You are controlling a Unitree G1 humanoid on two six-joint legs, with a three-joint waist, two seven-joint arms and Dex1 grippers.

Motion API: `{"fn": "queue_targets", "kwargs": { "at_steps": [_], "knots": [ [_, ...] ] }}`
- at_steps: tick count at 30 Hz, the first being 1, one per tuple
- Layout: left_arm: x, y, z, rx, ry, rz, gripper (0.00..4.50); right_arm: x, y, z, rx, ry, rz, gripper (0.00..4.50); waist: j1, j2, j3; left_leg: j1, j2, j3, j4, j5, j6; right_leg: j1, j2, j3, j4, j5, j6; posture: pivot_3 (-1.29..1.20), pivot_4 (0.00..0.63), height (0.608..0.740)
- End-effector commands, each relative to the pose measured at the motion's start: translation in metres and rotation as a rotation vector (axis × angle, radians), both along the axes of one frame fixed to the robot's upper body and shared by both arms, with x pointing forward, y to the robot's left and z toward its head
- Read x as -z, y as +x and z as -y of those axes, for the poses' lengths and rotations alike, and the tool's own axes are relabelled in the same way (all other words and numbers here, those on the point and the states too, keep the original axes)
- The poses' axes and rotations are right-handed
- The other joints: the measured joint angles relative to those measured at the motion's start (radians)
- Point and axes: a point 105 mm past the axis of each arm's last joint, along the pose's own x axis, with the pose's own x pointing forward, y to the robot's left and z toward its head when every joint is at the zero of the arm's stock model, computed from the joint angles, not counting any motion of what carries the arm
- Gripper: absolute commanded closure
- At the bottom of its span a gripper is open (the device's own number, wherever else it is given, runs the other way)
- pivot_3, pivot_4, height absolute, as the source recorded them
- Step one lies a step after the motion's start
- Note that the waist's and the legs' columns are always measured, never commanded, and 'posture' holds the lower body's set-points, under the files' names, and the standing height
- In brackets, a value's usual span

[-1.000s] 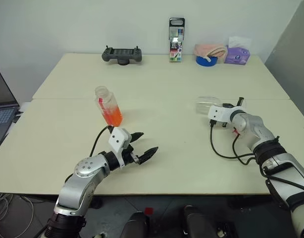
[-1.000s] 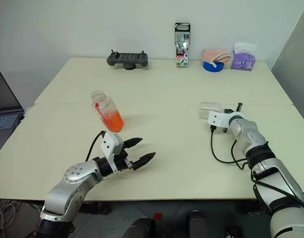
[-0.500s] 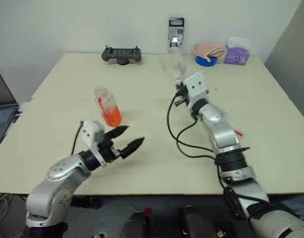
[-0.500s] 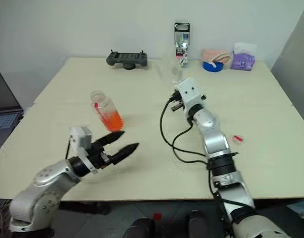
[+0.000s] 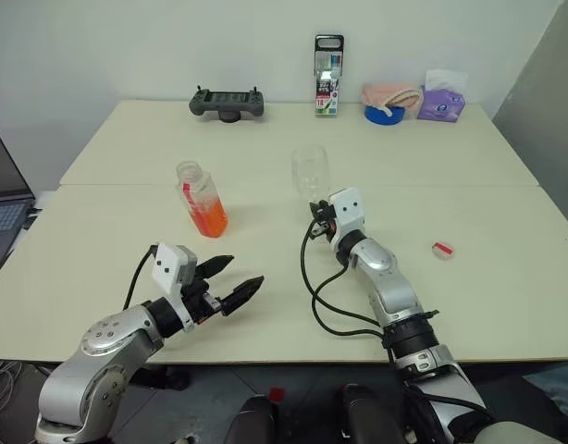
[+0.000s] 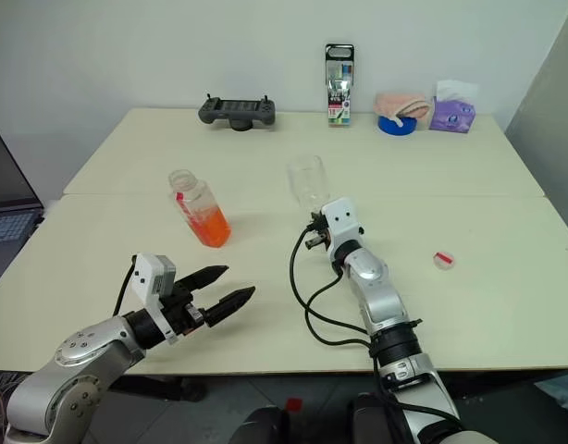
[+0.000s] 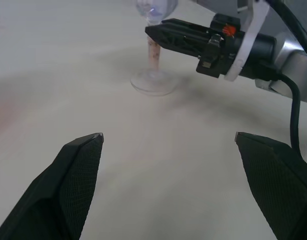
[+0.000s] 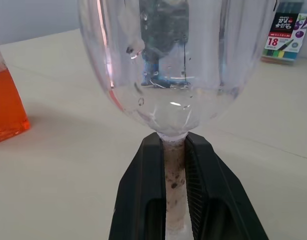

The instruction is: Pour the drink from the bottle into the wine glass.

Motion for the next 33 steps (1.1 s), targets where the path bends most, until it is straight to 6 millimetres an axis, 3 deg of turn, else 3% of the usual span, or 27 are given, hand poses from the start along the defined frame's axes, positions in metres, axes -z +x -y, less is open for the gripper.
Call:
{"fn": "queue_targets", "kwargs": {
  "at_steps": [1, 5, 8, 19, 31, 33],
  "knots": [
    [-0.008, 0.001, -0.006, -0.010, 0.011, 0.033, 0.00, 0.043, -0.007, 0.013, 0.011, -0.073, -0.122, 4.26, 0.000, 0.000, -0.001, 0.001, 0.000, 0.000, 0.000, 0.000, 0.000, 0.001, 0.000, 0.000, 0.000, 0.000, 0.000, 0.00, 0.150, 0.740],
    [-0.009, 0.005, -0.007, -0.021, 0.011, 0.041, 0.00, 0.060, -0.012, 0.027, 0.018, -0.064, -0.203, 4.26, 0.001, -0.001, -0.005, 0.015, 0.000, 0.000, -0.003, -0.001, 0.000, 0.015, 0.000, 0.000, -0.002, -0.006, 0.001, 0.00, 0.150, 0.740],
    [-0.007, 0.006, -0.004, -0.013, 0.011, 0.040, 0.00, 0.066, -0.015, 0.028, -0.001, -0.080, -0.225, 4.26, 0.003, -0.003, -0.009, 0.016, 0.000, -0.001, -0.004, -0.001, 0.000, 0.015, -0.001, -0.001, -0.002, -0.009, -0.002, 0.00, 0.150, 0.740],
    [-0.005, 0.015, 0.001, 0.009, 0.040, 0.053, 0.00, 0.069, -0.026, 0.011, -0.137, -0.121, -0.301, 4.26, 0.003, -0.005, -0.016, 0.016, 0.000, -0.001, -0.005, -0.001, -0.001, 0.015, -0.001, -0.001, -0.002, -0.008, 0.001, 0.00, 0.150, 0.740],
    [0.004, 0.025, -0.004, -0.014, 0.096, 0.062, 0.00, 0.065, -0.022, 0.006, -0.135, -0.161, -0.305, 0.06, -0.008, -0.004, -0.017, 0.017, 0.002, 0.000, -0.009, -0.001, -0.001, 0.013, 0.001, -0.001, -0.001, -0.009, 0.000, 0.00, 0.150, 0.740],
    [0.002, 0.026, -0.006, -0.027, 0.081, 0.068, 0.00, 0.062, -0.019, 0.010, -0.119, -0.158, -0.296, 0.02, -0.008, -0.004, -0.017, 0.016, 0.002, -0.001, -0.009, -0.001, -0.001, 0.013, 0.001, -0.001, -0.002, -0.009, 0.000, 0.00, 0.150, 0.740]
  ]
}}
